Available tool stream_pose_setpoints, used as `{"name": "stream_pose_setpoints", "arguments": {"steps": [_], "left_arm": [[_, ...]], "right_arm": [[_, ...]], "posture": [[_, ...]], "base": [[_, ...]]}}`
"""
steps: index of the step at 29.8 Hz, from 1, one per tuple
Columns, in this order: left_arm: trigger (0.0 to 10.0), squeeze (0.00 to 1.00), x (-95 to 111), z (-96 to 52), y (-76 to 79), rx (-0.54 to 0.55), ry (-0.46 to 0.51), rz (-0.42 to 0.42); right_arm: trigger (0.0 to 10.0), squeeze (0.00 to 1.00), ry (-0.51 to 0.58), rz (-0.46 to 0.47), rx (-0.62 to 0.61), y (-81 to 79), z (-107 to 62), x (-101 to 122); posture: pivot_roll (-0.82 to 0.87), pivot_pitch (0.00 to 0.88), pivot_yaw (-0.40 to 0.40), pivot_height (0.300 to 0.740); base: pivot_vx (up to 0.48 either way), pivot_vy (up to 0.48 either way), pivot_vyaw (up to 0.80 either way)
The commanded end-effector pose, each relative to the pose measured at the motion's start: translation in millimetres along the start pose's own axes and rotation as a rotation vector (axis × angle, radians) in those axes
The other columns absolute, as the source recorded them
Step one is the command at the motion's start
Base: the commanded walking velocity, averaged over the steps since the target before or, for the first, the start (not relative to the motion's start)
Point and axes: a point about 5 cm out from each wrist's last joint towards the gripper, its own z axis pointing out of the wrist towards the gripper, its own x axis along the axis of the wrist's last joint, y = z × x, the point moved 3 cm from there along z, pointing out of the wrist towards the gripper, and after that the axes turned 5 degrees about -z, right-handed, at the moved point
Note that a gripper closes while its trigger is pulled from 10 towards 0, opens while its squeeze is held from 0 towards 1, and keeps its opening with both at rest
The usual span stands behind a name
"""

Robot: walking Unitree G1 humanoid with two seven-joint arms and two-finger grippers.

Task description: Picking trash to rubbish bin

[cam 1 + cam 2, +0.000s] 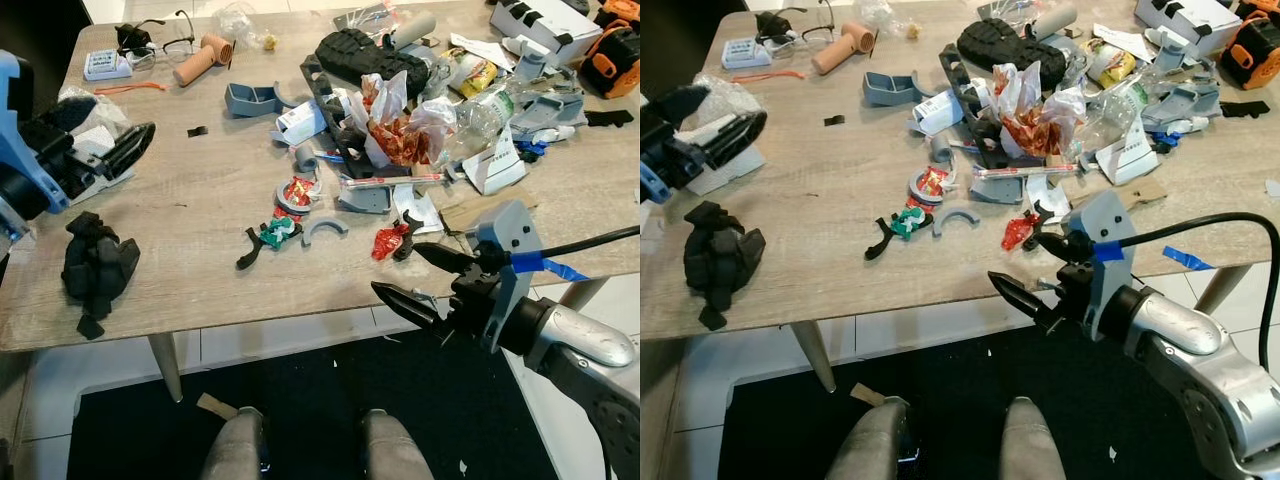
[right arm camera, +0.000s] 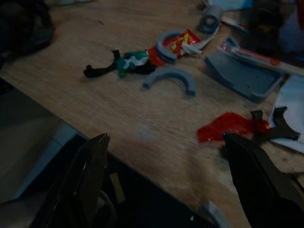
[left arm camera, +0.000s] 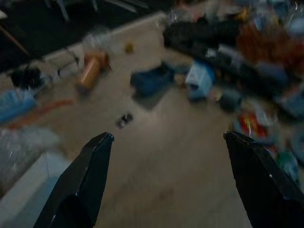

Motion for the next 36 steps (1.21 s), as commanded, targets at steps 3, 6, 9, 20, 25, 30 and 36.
{"name": "stream_pose_setpoints", "arguments": {"steps": [3, 6, 9, 20, 25, 30, 36], "left_arm": [[10.0, 0.00, -13, -29.9, 3.8, -0.120, -0.179, 0.012], [10.0, 0.00, -22, -43.9, -2.9, -0.091, -0.283, 0.026], [10.0, 0.00, -29, -47.9, -7.9, -0.040, -0.335, 0.055], [10.0, 0.00, -26, -30.0, 14.8, -0.095, -0.213, -0.003], [10.0, 0.00, -15, -20.0, 33.3, -0.191, -0.133, -0.051], [10.0, 0.00, -27, -17.9, 46.8, -0.255, -0.196, -0.053], [10.0, 0.00, -71, -6.3, 52.2, -0.190, -0.389, 0.059]], "right_arm": [[10.0, 0.00, -0.009, 0.001, -0.002, 2.8, -3.0, -3], [10.0, 0.00, -0.016, -0.005, 0.004, 4.8, -4.6, -3], [10.0, 0.00, -0.032, -0.032, 0.026, 5.1, -6.5, -4], [10.0, 0.00, 0.005, -0.033, 0.074, 3.8, -7.7, 3], [10.0, 0.00, -0.016, -0.040, 0.078, 4.5, -8.6, 0], [10.0, 0.00, -0.028, -0.041, 0.070, 8.1, -10.8, 0], [10.0, 0.00, -0.027, -0.041, 0.083, 5.5, -10.6, 0]], "posture": [[-0.14, 0.197, 0.032, 0.740], [-0.13, 0.195, 0.030, 0.740], [-0.12, 0.194, 0.027, 0.740], [-0.12, 0.187, 0.019, 0.740], [-0.13, 0.180, 0.022, 0.740], [-0.13, 0.177, 0.024, 0.740], [-0.13, 0.170, 0.025, 0.740]], "base": [[0.000, 0.000, 0.00], [0.000, 0.000, 0.00], [0.000, 0.000, 0.00], [0.000, 0.000, 0.61], [0.000, 0.000, 0.59], [0.000, 0.000, 0.00], [0.000, 0.000, 0.00]]}}
